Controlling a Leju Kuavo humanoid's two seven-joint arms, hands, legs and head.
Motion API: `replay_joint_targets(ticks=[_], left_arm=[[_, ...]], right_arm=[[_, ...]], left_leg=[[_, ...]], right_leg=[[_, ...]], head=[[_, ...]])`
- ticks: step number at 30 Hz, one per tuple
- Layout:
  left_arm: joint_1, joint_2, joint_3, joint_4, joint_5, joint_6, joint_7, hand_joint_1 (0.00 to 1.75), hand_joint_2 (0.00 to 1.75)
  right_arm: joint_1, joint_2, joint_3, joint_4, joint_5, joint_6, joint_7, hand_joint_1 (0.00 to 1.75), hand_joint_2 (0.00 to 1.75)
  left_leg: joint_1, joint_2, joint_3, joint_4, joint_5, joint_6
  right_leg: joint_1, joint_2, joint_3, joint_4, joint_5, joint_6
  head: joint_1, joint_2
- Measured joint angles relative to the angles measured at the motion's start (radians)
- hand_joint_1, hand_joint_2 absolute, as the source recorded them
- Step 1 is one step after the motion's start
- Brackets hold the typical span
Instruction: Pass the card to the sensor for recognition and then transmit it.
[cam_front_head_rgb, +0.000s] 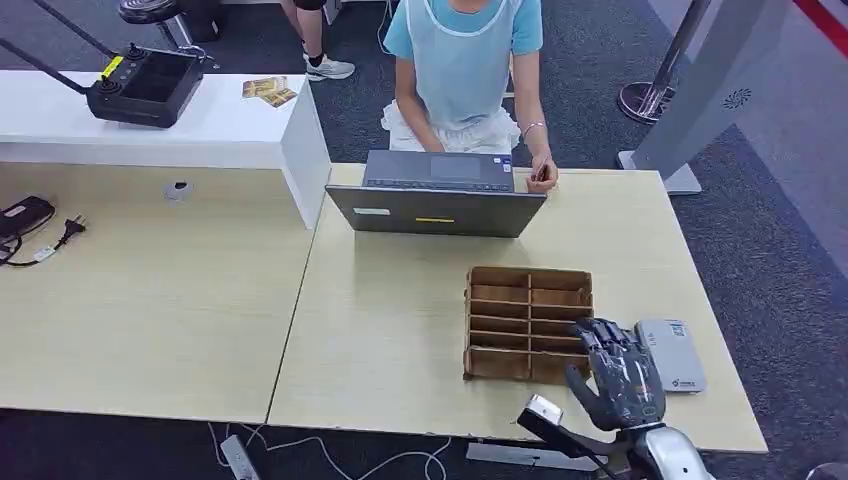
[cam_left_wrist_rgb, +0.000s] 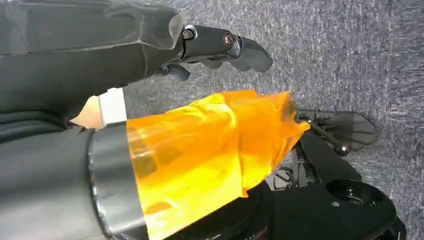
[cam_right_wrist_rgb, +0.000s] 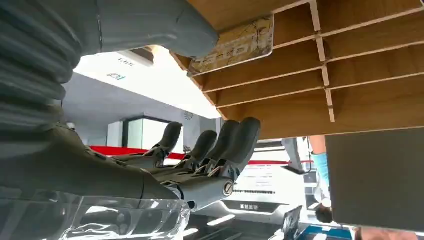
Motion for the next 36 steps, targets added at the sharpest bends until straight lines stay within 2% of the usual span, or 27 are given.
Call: replay_joint_targets(ticks=[4, 5, 7, 8, 11, 12, 13, 19, 21, 22, 26, 28, 32, 34, 35, 36], left_arm=[[0.000, 0.002, -0.010, 0.003, -0.018, -0.006, -0.006, 0.00, 0.00], [0.000, 0.003, -0.015, 0.003, -0.022, -0.007, -0.009, 0.00, 0.00], [0.000, 0.004, -0.022, 0.005, -0.027, -0.010, -0.013, 0.00, 0.00], [0.000, 0.005, -0.025, 0.006, -0.029, -0.010, -0.013, 0.00, 0.00], [0.001, 0.008, -0.035, 0.008, -0.050, -0.013, -0.017, 0.00, 0.00], [0.001, 0.009, -0.039, 0.008, -0.056, -0.013, -0.017, 0.00, 0.00], [0.001, 0.010, -0.044, 0.008, -0.061, -0.013, -0.018, 0.00, 0.00], [0.002, 0.013, -0.058, 0.008, -0.073, -0.014, -0.023, 0.00, 0.00], [0.002, 0.013, -0.061, 0.008, -0.076, -0.014, -0.024, 0.00, 0.00], [0.002, 0.014, -0.064, 0.008, -0.076, -0.014, -0.024, 0.00, 0.00], [0.002, 0.017, -0.071, 0.010, -0.079, -0.014, -0.025, 0.00, 0.00], [0.002, 0.018, -0.074, 0.012, -0.083, -0.014, -0.026, 0.00, 0.00], [0.003, 0.019, -0.078, 0.014, -0.092, -0.014, -0.026, 0.00, 0.00], [0.003, 0.021, -0.082, 0.014, -0.097, -0.014, -0.029, 0.00, 0.00], [0.003, 0.021, -0.082, 0.014, -0.098, -0.014, -0.029, 0.00, 0.00], [0.003, 0.021, -0.083, 0.014, -0.099, -0.014, -0.029, 0.00, 0.00]], right_arm=[[-0.016, 0.002, 0.006, 0.022, 0.008, 0.000, 0.003, 0.80, 1.75], [-0.020, 0.002, 0.009, 0.027, 0.008, 0.000, 0.003, 0.86, 1.75], [-0.028, 0.002, 0.013, 0.036, 0.009, 0.000, 0.003, 0.84, 1.75], [-0.031, 0.002, 0.016, 0.040, 0.011, 0.000, 0.005, 0.91, 1.75], [-0.040, 0.003, 0.020, 0.057, 0.051, -0.012, 0.037, 0.86, 1.75], [-0.042, 0.003, 0.021, 0.061, 0.060, -0.018, 0.044, 0.91, 1.75], [-0.044, 0.003, 0.021, 0.067, 0.066, -0.021, 0.051, 0.89, 1.75], [-0.046, 0.003, 0.022, 0.087, 0.080, -0.029, 0.060, 0.84, 1.75], [-0.046, 0.003, 0.022, 0.091, 0.082, -0.030, 0.065, 0.94, 1.75], [-0.046, 0.003, 0.022, 0.093, 0.083, -0.030, 0.066, 0.93, 1.75], [-0.046, 0.003, 0.022, 0.102, 0.090, -0.030, 0.070, 1.06, 1.75], [-0.047, 0.003, 0.022, 0.107, 0.092, -0.030, 0.071, 1.27, 1.75], [-0.047, 0.003, 0.022, 0.112, 0.092, -0.029, 0.071, 1.38, 1.75], [-0.048, 0.004, 0.022, 0.115, 0.092, -0.028, 0.071, 1.54, 1.75], [-0.049, 0.004, 0.022, 0.116, 0.092, -0.028, 0.070, 1.54, 1.75], [-0.049, 0.004, 0.022, 0.116, 0.092, -0.028, 0.069, 1.69, 1.75]], left_leg=[[0.000, 0.000, 0.000, 0.000, 0.000, 0.000], [0.000, 0.000, 0.000, 0.000, 0.000, 0.000], [0.000, 0.000, 0.000, 0.000, 0.000, 0.000], [0.000, 0.000, 0.000, 0.000, 0.000, 0.000], [0.000, 0.000, 0.000, 0.000, 0.000, 0.000], [0.000, 0.000, 0.000, 0.000, 0.000, 0.000], [0.000, 0.000, 0.000, 0.000, 0.000, 0.000], [0.000, 0.000, 0.000, 0.000, 0.000, 0.000], [0.000, 0.000, 0.000, 0.000, 0.000, 0.000], [0.000, 0.000, 0.000, 0.000, 0.000, 0.000], [0.000, 0.000, 0.000, 0.000, 0.000, 0.000], [0.000, 0.000, 0.000, 0.000, 0.000, 0.000], [0.000, 0.000, 0.000, 0.000, 0.000, 0.000], [0.000, 0.000, 0.000, 0.000, 0.000, 0.000], [0.000, 0.000, 0.000, 0.000, 0.000, 0.000], [0.000, 0.000, 0.000, 0.000, 0.000, 0.000]], right_leg=[[0.000, 0.000, 0.000, 0.000, 0.000, 0.000], [0.000, 0.000, 0.000, 0.000, 0.000, 0.000], [0.000, 0.000, 0.000, 0.000, 0.000, 0.000], [0.000, 0.000, 0.000, 0.000, 0.000, 0.000], [0.000, 0.000, 0.000, 0.000, 0.000, 0.000], [0.000, 0.000, 0.000, 0.000, 0.000, 0.000], [0.000, 0.000, 0.000, 0.000, 0.000, 0.000], [0.000, 0.000, 0.000, 0.000, 0.000, 0.000], [0.000, 0.000, 0.000, 0.000, 0.000, 0.000], [0.000, 0.000, 0.000, 0.000, 0.000, 0.000], [0.000, 0.000, 0.000, 0.000, 0.000, 0.000], [0.000, 0.000, 0.000, 0.000, 0.000, 0.000], [0.000, 0.000, 0.000, 0.000, 0.000, 0.000], [0.000, 0.000, 0.000, 0.000, 0.000, 0.000], [0.000, 0.000, 0.000, 0.000, 0.000, 0.000], [0.000, 0.000, 0.000, 0.000, 0.000, 0.000]], head=[[0.000, 0.000], [0.000, 0.000], [0.000, 0.000], [0.000, 0.000], [0.000, 0.000], [0.000, 0.000], [0.000, 0.000], [0.000, 0.000], [0.000, 0.000], [0.000, 0.000], [0.000, 0.000], [0.000, 0.000], [0.000, 0.000], [0.000, 0.000], [0.000, 0.000], [0.000, 0.000]])
